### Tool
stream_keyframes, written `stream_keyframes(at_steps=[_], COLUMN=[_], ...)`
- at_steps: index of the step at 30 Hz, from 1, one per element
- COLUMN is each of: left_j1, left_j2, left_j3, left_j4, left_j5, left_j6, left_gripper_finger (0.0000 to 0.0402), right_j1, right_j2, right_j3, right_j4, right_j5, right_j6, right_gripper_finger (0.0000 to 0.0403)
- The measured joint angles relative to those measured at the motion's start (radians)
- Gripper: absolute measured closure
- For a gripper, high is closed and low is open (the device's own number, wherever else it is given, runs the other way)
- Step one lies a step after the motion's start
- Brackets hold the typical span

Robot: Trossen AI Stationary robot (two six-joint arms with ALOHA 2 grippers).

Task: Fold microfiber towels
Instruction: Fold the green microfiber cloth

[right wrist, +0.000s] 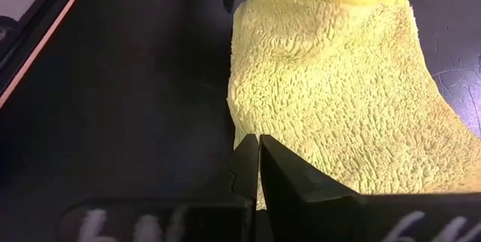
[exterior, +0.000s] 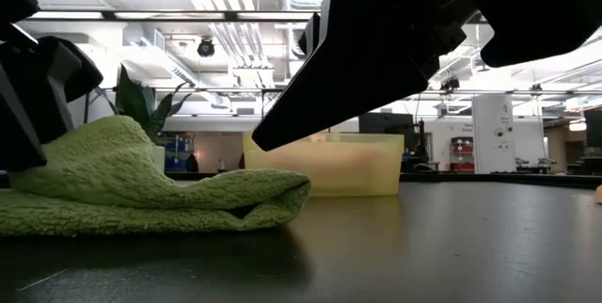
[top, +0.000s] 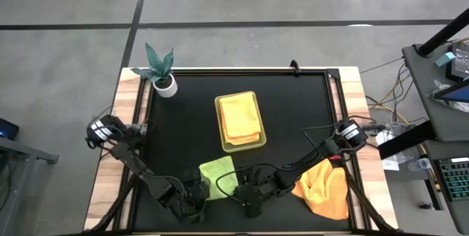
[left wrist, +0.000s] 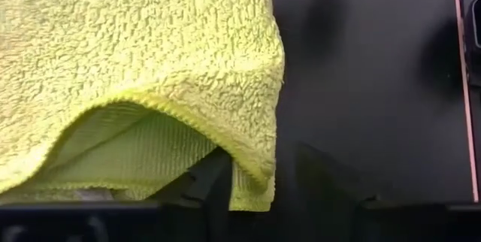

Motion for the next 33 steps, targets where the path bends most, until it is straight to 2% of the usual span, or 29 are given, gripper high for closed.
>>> stream_keyframes(at_steps=[4, 7, 11, 19, 24, 28, 33], left_j1=[-0.001, -0.004, -0.012, -0.014, -0.015, -0.015, -0.014], left_j2=[-0.005, -0.017, -0.018, -0.013, -0.013, -0.013, -0.041], left_j3=[0.002, 0.011, 0.013, 0.01, 0.007, 0.009, 0.014], left_j4=[-0.001, 0.003, 0.005, 0.008, -0.002, -0.051, -0.105], left_j5=[0.006, 0.073, 0.155, 0.206, 0.248, 0.254, 0.351], left_j6=[0.048, 0.074, 0.071, 0.069, 0.023, -0.008, -0.008], left_gripper_finger=[0.0343, 0.039, 0.0388, 0.0386, 0.0354, 0.0302, 0.0245], right_j1=[-0.004, -0.006, -0.009, -0.009, -0.009, -0.009, -0.008], right_j2=[0.001, 0.001, 0.001, 0.002, 0.002, 0.002, 0.002], right_j3=[-0.005, -0.006, -0.006, -0.006, -0.006, -0.006, -0.008], right_j4=[0.0, -0.001, 0.0, 0.0, 0.0, 0.0, 0.03], right_j5=[0.0, 0.0, 0.001, 0.0, 0.0, 0.0, -0.001], right_j6=[0.009, 0.011, 0.011, 0.011, 0.011, 0.011, 0.005], right_gripper_finger=[0.0394, 0.0394, 0.0394, 0.0394, 0.0394, 0.0394, 0.0394])
